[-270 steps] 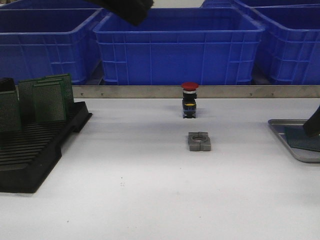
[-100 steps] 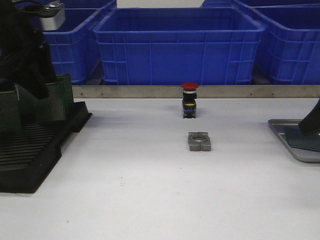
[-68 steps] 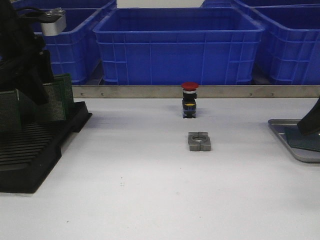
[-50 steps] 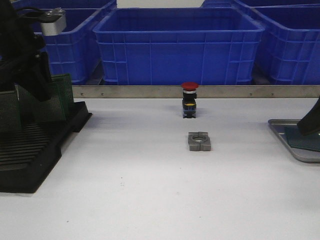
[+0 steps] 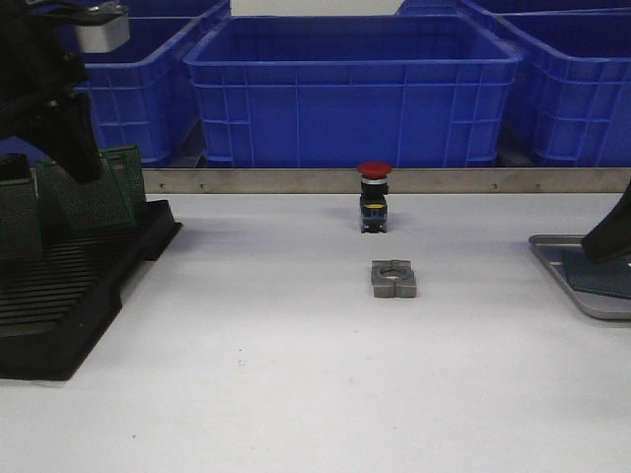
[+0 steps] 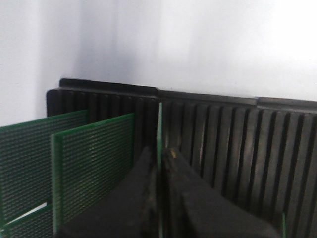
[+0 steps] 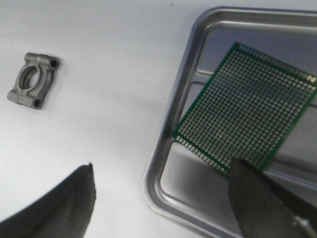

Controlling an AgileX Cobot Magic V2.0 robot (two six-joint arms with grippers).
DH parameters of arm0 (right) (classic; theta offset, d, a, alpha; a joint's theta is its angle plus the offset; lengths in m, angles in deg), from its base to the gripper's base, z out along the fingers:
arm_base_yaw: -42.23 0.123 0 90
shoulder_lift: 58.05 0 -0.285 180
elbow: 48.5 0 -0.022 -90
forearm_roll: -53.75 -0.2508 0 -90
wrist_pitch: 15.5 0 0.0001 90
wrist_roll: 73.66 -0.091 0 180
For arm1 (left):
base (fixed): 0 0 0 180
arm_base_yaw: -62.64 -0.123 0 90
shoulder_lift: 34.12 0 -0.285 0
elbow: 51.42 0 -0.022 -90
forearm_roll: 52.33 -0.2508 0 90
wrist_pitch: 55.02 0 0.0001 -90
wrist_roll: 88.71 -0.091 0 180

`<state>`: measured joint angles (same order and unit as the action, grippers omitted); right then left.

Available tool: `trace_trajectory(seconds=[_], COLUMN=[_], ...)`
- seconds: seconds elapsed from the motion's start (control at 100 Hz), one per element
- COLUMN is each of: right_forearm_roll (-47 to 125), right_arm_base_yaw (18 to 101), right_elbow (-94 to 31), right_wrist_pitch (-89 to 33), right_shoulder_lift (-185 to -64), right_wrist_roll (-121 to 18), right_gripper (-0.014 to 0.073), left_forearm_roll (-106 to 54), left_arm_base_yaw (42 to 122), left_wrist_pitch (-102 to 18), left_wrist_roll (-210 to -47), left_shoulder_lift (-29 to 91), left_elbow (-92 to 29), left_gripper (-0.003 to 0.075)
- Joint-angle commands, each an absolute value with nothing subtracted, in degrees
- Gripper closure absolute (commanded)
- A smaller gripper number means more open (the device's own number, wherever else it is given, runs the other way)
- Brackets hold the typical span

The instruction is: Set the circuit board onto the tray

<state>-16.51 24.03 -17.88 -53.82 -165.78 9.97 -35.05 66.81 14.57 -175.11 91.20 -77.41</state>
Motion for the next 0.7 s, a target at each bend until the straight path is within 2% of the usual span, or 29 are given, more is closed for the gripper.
trace_trajectory(seconds=[0.0,0.32,0.69], right_forearm_roll=[-17.65,-17.65,-20.62], right_arm_base_yaw=[23.91,24.80,38.32], right_elbow=[-19.65,-20.04,-20.37], right_wrist_pitch=[-57.64,-61.19,-59.47], right_shoulder_lift=[-163.30,-154.58,-142.85], right_wrist_roll=[10.38,15.92,35.81], right_gripper=[0.0020,0.0020,0.0020], left_forearm_roll=[-31.62,-19.79,-12.36], left_arm_base_yaw=[66.80,67.49,76.92], left_wrist_pitch=[18.21,18.21,18.21], left_wrist_roll=[-174.31,-174.41,-174.41], left_shoulder_lift=[87.61,84.27,82.75], left_elbow=[-80.73,-82.05,-82.05], left_gripper=[0.0741,0.0741,0.0741])
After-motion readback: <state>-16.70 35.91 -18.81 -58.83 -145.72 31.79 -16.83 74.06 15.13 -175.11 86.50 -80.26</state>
